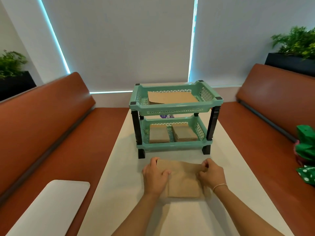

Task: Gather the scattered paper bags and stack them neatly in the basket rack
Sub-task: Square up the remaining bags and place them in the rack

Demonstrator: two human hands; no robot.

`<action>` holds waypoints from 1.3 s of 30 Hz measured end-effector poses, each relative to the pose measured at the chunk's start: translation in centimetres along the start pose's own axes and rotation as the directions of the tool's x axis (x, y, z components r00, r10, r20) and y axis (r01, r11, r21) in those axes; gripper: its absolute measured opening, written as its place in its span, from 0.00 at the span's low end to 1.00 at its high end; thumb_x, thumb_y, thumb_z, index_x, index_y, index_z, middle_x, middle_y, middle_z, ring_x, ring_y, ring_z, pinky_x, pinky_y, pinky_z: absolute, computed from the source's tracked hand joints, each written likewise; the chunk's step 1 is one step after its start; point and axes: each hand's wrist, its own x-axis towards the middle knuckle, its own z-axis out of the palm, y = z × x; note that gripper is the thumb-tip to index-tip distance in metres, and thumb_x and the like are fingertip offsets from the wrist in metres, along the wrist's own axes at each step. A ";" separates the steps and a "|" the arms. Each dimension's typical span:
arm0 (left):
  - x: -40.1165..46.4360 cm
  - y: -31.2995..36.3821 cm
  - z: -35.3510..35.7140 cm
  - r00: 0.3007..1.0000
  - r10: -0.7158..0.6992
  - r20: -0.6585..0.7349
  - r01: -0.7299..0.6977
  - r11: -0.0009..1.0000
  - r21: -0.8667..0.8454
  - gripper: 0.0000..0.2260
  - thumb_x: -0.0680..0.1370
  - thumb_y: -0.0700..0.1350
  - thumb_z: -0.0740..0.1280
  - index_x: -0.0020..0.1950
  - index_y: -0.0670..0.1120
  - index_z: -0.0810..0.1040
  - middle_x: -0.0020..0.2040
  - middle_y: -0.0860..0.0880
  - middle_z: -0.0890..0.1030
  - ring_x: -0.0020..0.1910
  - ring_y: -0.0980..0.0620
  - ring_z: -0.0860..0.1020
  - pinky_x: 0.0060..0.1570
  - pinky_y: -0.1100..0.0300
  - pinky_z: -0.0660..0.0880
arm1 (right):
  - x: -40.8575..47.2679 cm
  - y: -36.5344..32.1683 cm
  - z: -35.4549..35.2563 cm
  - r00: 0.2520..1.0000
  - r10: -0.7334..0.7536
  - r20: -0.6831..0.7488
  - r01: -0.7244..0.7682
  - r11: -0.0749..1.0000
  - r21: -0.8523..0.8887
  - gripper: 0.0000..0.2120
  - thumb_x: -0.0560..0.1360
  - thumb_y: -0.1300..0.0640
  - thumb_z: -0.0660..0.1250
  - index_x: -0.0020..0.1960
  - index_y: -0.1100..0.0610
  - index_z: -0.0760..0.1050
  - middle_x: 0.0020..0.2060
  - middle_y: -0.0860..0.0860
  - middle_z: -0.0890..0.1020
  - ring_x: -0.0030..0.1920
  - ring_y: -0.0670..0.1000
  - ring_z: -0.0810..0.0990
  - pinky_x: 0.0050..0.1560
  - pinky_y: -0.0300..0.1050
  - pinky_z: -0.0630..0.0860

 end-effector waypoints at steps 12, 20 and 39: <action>-3.4 0.4 -4.3 0.941 -0.051 0.335 0.253 0.763 -0.595 0.16 0.67 0.32 0.74 0.50 0.46 0.79 0.45 0.46 0.82 0.45 0.47 0.79 0.40 0.58 0.78 | -3.5 0.0 -4.1 0.967 -0.010 0.253 -0.104 0.894 0.436 0.32 0.64 0.64 0.77 0.63 0.51 0.67 0.54 0.53 0.74 0.54 0.54 0.74 0.54 0.43 0.72; -5.9 -1.4 -5.5 0.935 -0.023 0.355 0.235 0.789 -0.568 0.17 0.63 0.32 0.77 0.46 0.47 0.79 0.45 0.48 0.80 0.45 0.51 0.78 0.40 0.63 0.77 | -7.3 2.0 -3.0 0.948 -0.076 0.308 -0.068 0.900 0.431 0.13 0.58 0.69 0.75 0.39 0.59 0.77 0.38 0.54 0.80 0.41 0.53 0.76 0.40 0.42 0.74; -7.0 -1.7 -4.6 0.971 0.022 0.239 0.106 0.854 -0.510 0.17 0.62 0.36 0.79 0.44 0.49 0.77 0.43 0.50 0.79 0.43 0.54 0.78 0.43 0.67 0.76 | -8.6 3.6 -1.0 0.979 -0.026 0.203 -0.087 0.844 0.530 0.13 0.63 0.74 0.72 0.45 0.63 0.80 0.42 0.57 0.81 0.45 0.57 0.77 0.43 0.46 0.75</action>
